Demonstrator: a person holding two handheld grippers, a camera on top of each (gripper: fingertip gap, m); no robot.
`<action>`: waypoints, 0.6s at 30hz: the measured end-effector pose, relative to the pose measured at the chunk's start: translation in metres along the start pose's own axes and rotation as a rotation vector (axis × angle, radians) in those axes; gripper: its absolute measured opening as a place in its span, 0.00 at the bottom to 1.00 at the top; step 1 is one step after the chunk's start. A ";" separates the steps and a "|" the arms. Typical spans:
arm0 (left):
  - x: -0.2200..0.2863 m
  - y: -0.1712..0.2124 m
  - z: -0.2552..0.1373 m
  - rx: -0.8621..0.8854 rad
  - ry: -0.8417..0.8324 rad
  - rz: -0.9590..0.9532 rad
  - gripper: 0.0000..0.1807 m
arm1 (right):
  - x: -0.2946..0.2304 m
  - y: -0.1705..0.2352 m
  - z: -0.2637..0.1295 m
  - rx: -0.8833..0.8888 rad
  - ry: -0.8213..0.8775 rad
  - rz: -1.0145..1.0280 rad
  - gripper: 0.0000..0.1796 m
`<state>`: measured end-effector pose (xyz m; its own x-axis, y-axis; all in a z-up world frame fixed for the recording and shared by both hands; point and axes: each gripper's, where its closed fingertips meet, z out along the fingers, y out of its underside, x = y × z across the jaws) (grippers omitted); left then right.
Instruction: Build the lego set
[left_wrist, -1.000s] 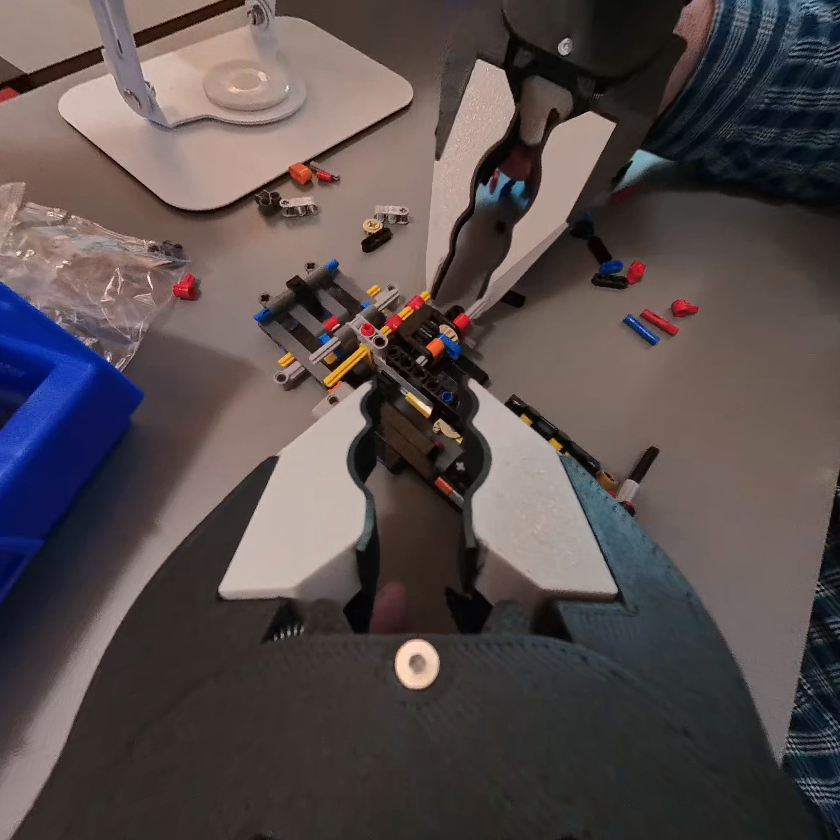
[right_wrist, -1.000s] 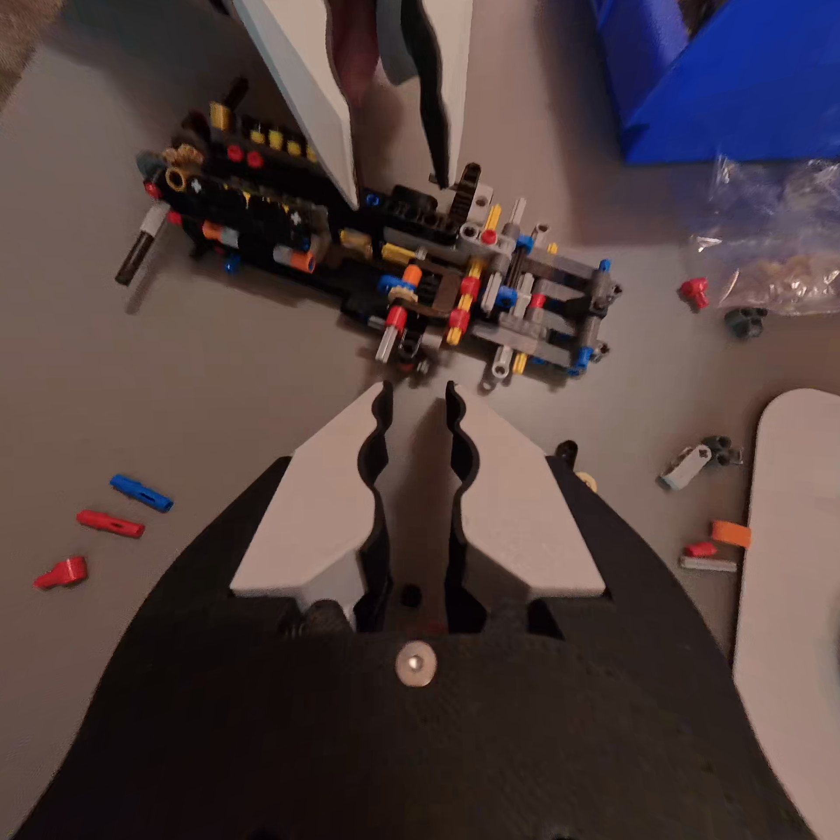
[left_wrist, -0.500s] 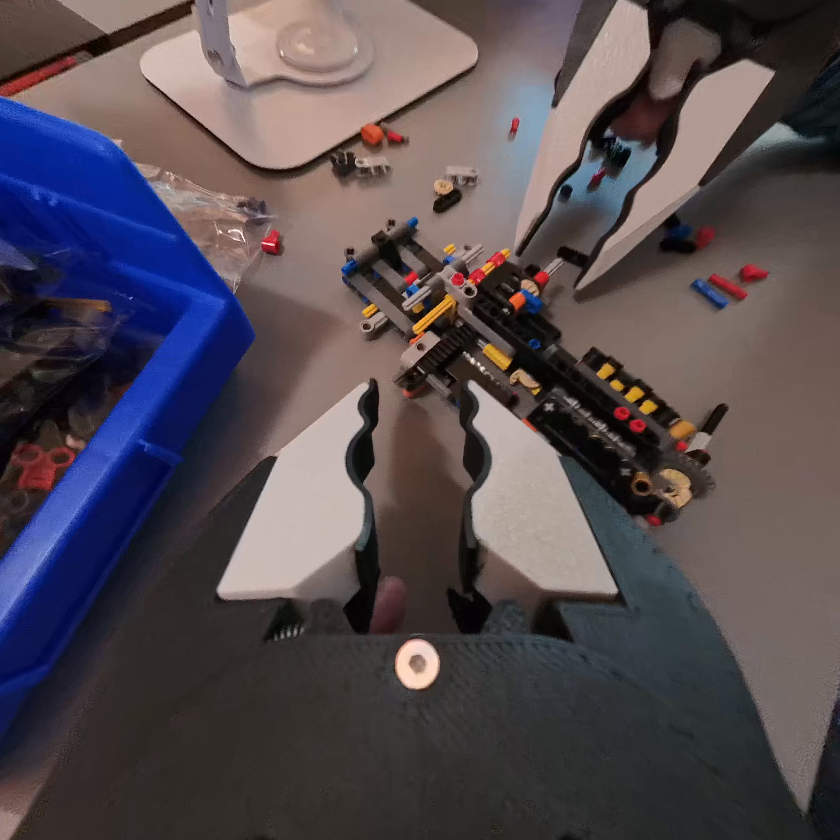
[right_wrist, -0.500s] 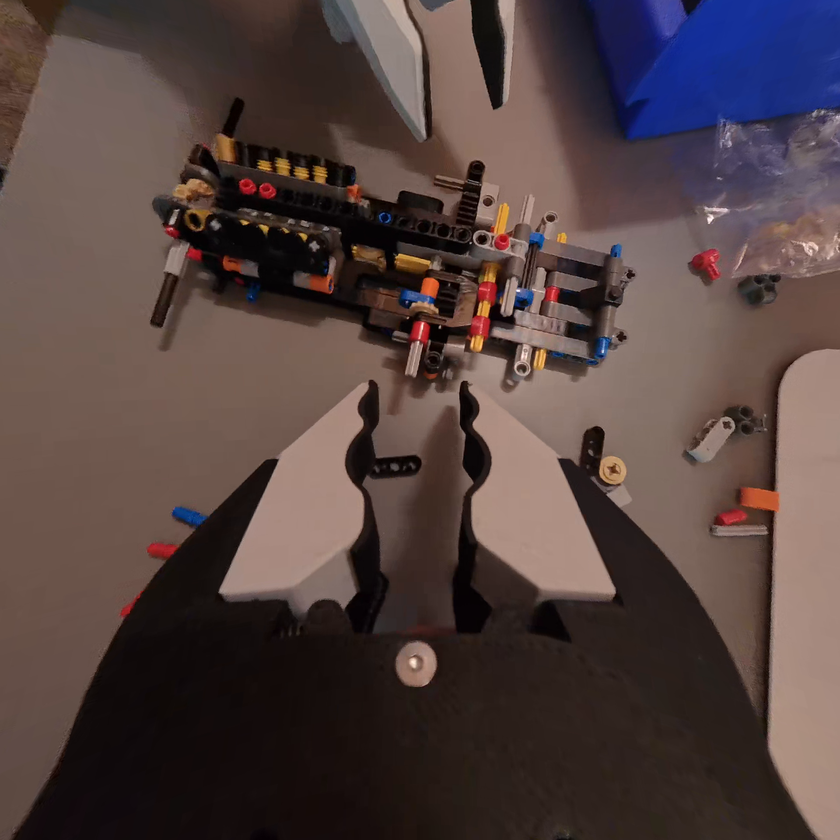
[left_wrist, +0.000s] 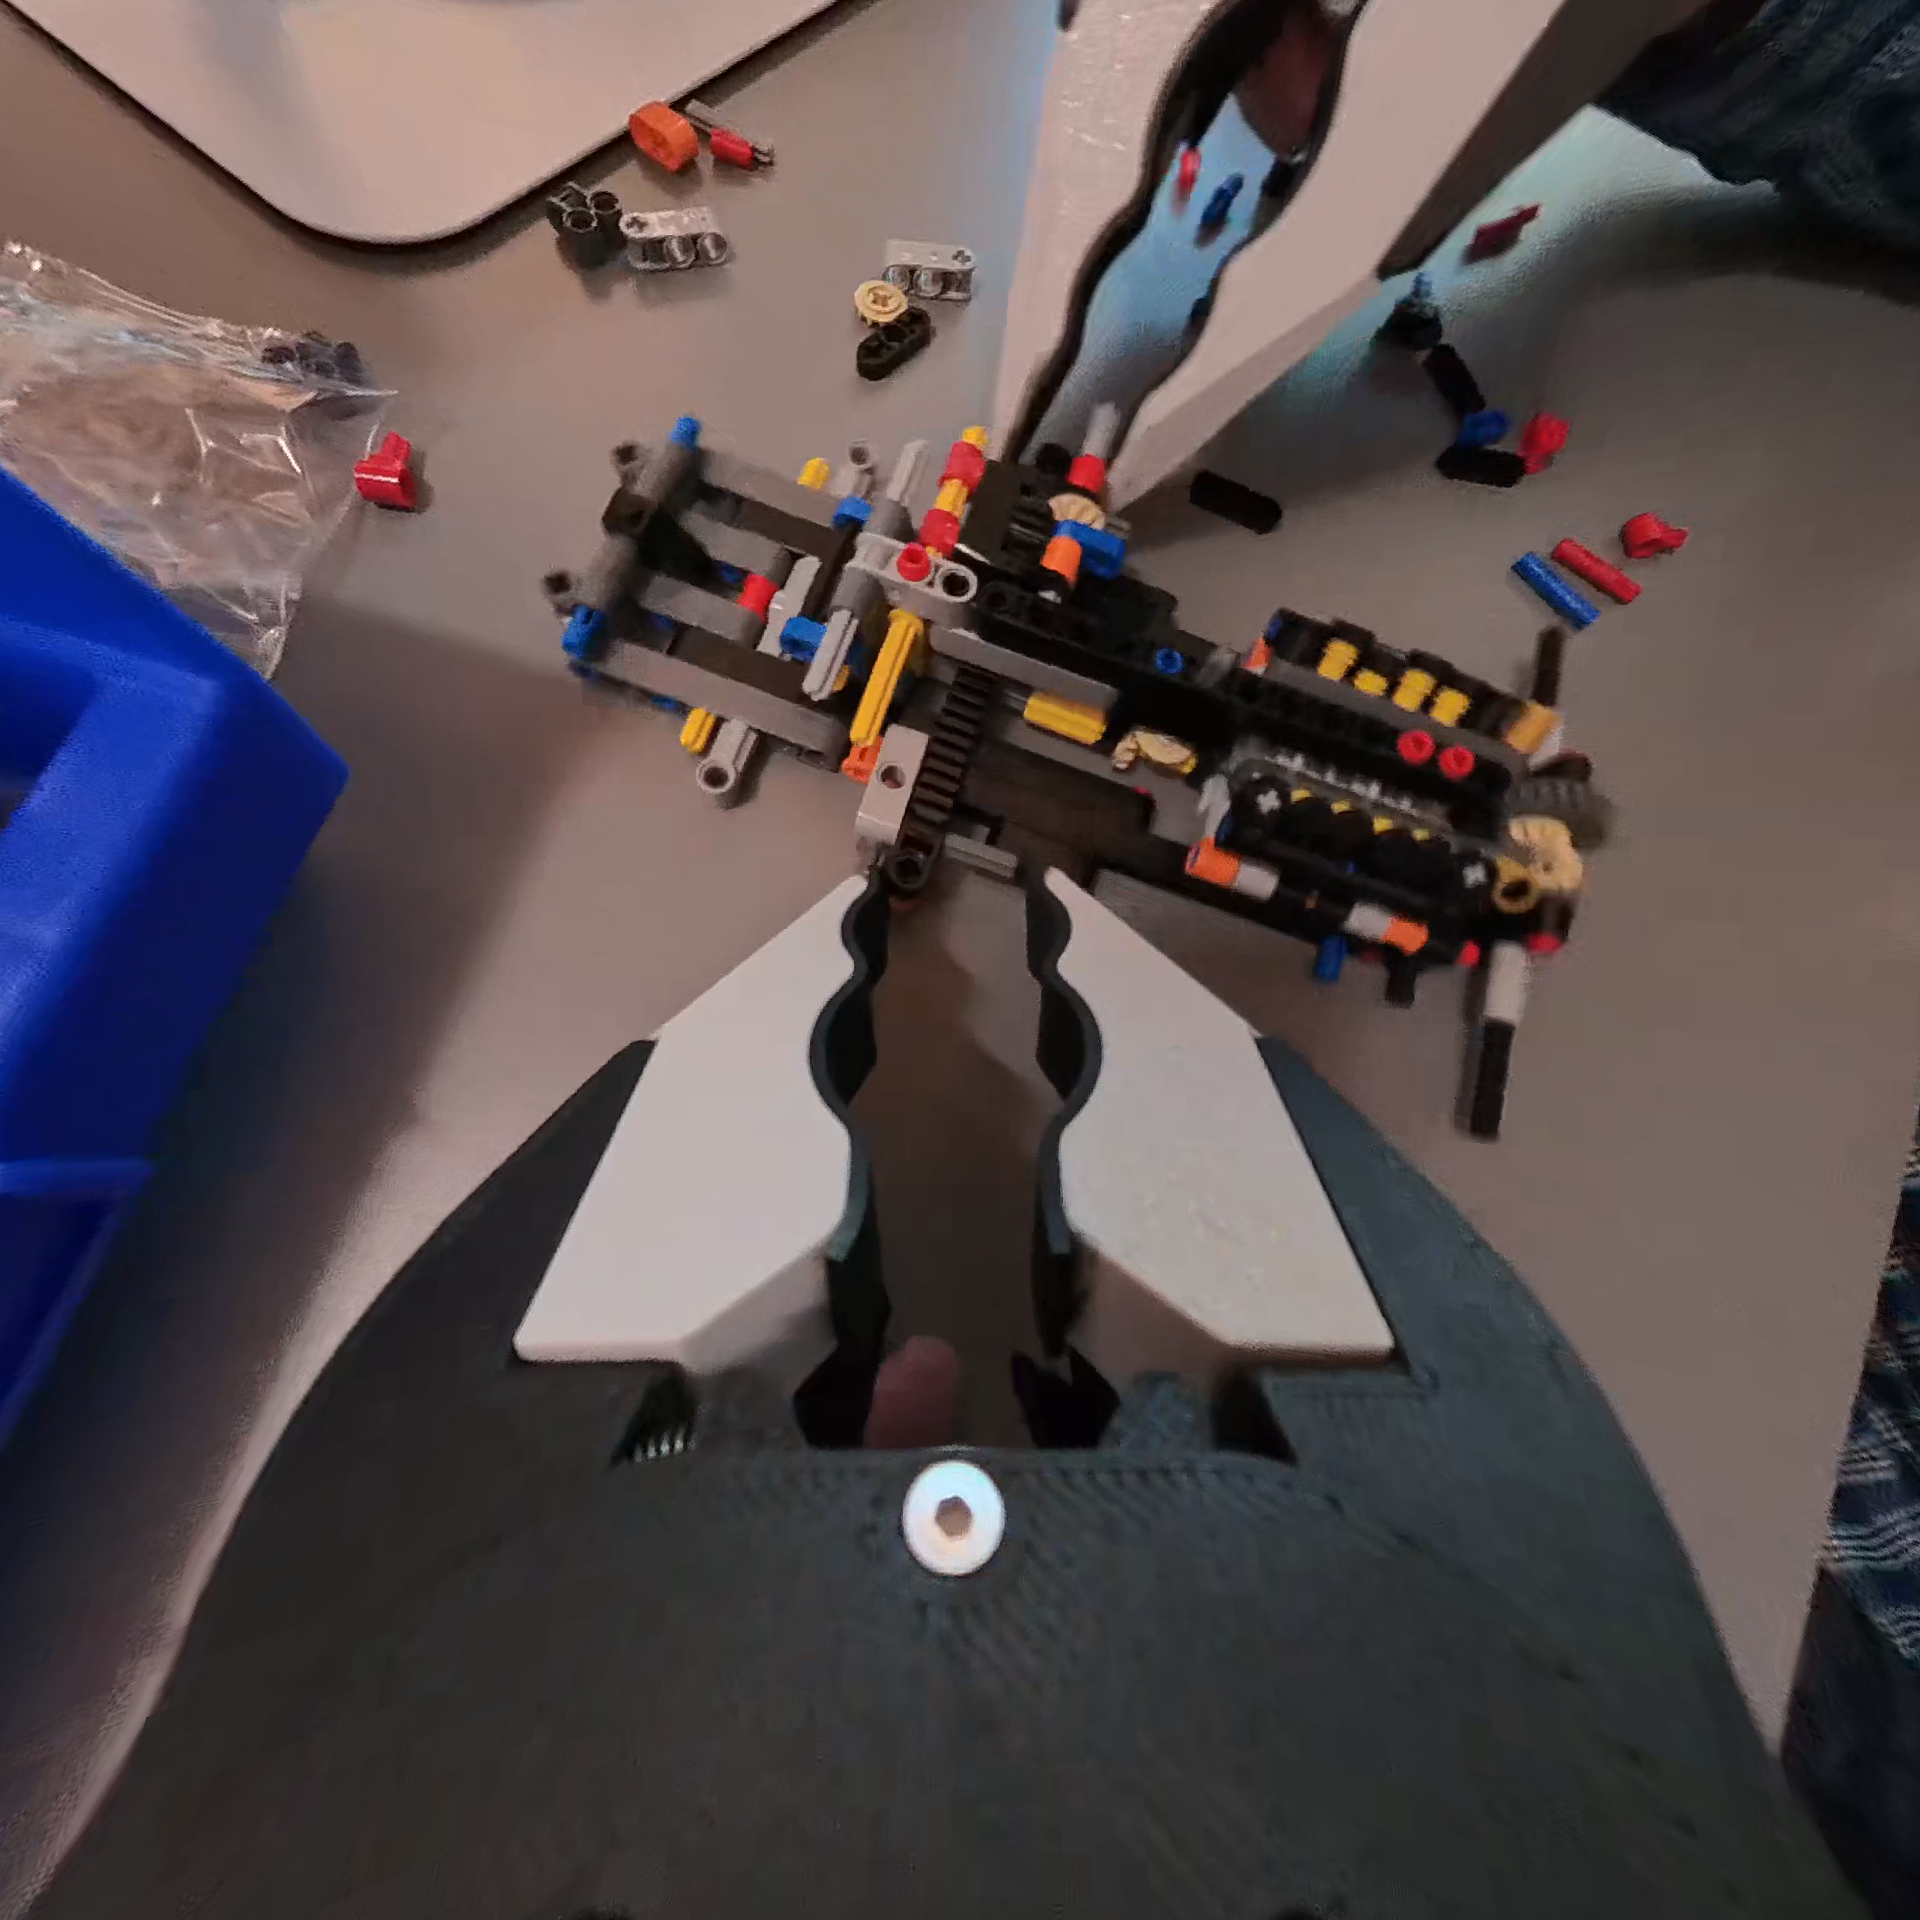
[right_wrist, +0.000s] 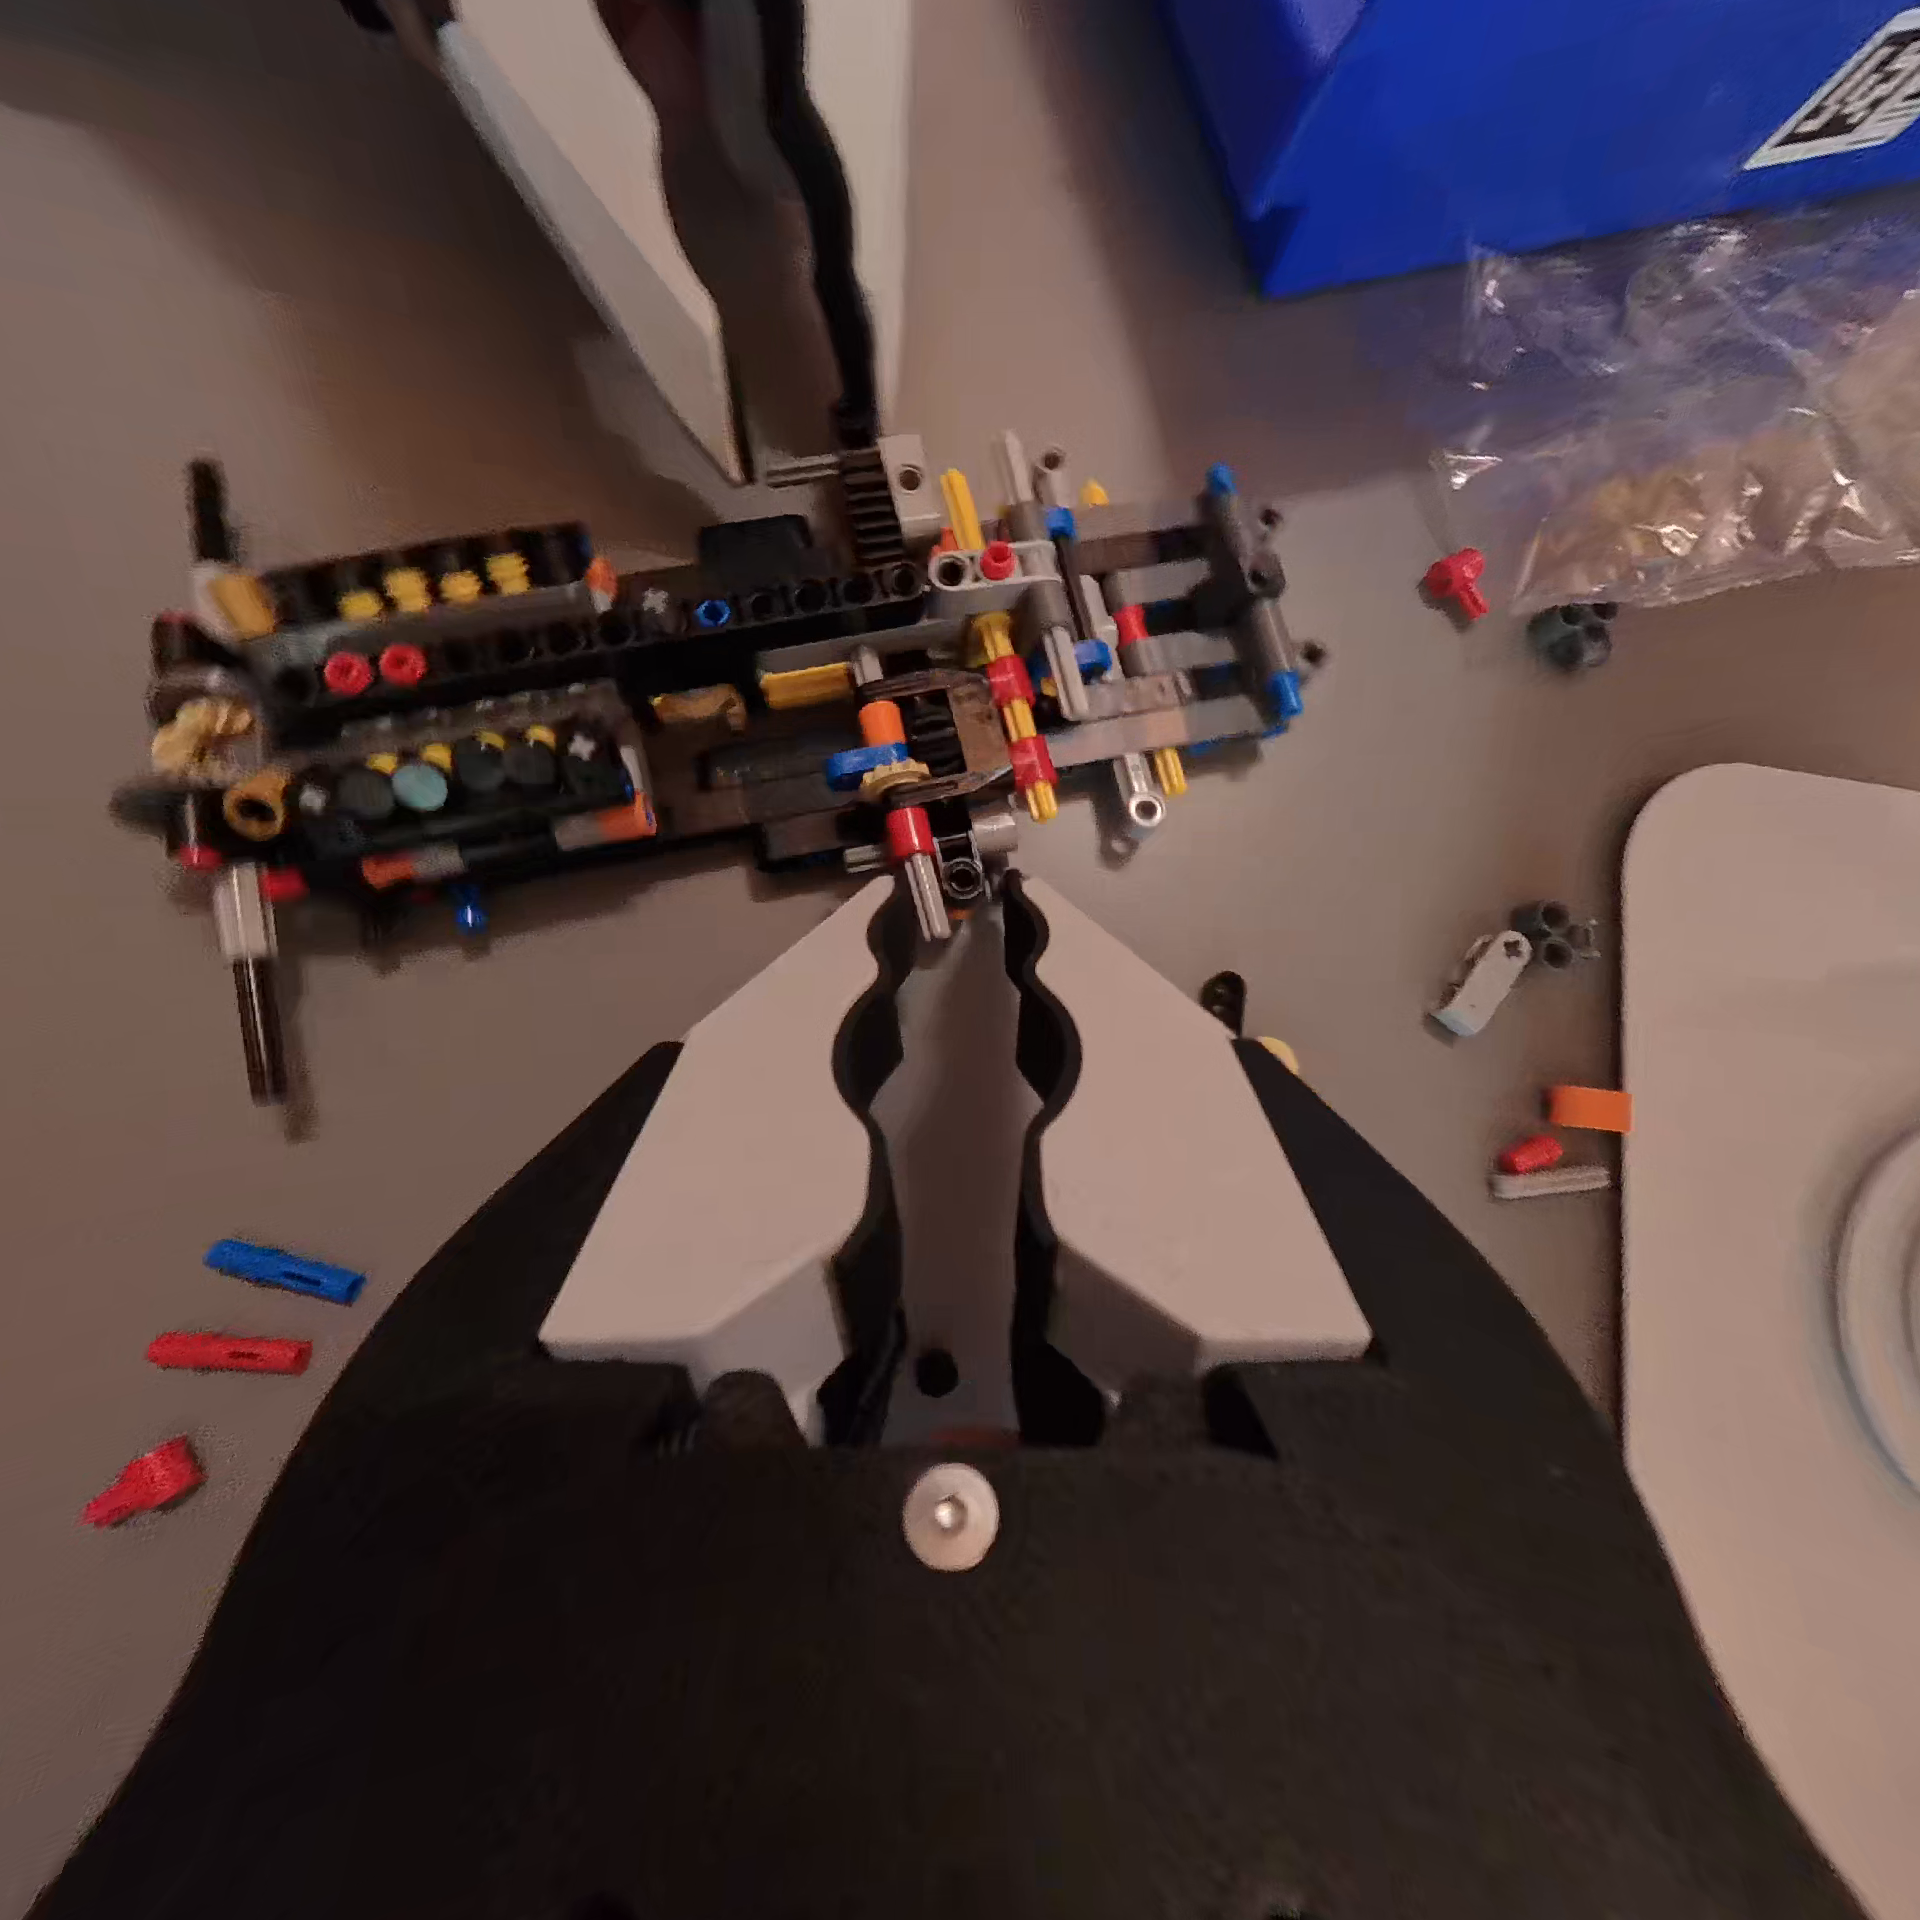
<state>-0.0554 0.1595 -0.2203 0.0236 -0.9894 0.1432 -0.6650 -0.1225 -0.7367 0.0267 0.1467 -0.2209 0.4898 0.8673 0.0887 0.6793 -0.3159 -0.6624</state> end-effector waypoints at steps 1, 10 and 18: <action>0.002 0.000 0.000 0.007 0.003 -0.012 0.14 | 0.002 0.001 0.000 -0.004 0.000 -0.009 0.08; -0.002 0.001 -0.007 0.054 -0.030 -0.052 0.22 | 0.001 0.006 -0.015 0.024 -0.052 0.018 0.18; -0.002 0.005 -0.007 0.044 -0.075 -0.056 0.28 | 0.003 0.011 -0.032 0.103 0.108 -0.076 0.17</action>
<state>-0.0635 0.1610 -0.2195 0.1171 -0.9837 0.1364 -0.6280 -0.1797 -0.7572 0.0530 0.1334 -0.2047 0.4986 0.8392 0.2173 0.6597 -0.2047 -0.7231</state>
